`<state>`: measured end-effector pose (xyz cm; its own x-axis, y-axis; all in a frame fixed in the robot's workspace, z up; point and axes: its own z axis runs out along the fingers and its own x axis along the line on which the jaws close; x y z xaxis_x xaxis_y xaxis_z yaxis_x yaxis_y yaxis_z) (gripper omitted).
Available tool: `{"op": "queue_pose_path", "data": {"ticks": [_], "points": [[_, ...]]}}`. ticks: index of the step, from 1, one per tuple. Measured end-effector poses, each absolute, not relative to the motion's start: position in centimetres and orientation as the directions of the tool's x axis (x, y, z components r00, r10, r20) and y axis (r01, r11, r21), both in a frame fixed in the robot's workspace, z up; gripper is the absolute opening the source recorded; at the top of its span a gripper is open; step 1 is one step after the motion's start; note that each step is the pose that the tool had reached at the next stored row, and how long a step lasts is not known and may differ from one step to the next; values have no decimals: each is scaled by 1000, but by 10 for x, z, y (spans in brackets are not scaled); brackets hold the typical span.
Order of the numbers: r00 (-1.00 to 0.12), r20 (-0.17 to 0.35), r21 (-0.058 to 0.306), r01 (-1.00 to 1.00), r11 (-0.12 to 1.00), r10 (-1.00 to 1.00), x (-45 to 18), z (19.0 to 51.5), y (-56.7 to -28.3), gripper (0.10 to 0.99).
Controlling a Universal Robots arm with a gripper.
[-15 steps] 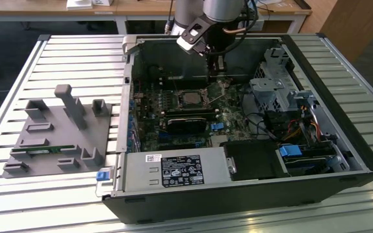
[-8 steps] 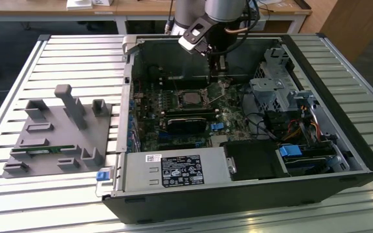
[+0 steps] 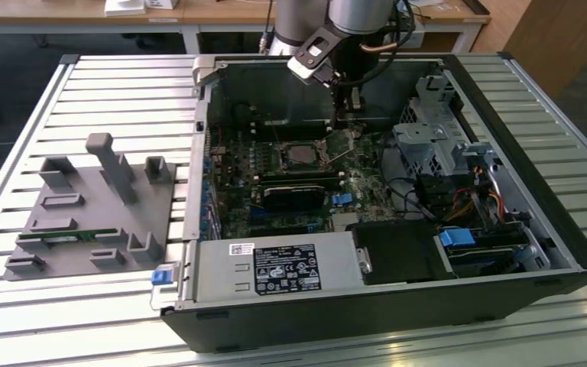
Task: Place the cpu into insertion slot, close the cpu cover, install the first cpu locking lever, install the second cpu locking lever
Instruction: 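Close the cpu cover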
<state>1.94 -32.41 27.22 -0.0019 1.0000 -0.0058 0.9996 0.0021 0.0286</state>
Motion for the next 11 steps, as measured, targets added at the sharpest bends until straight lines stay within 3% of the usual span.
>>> {"op": "queue_pose_path", "data": {"ticks": [11], "points": [[-9,5,24,1000,8,1000,31,267,-324,106]]}}
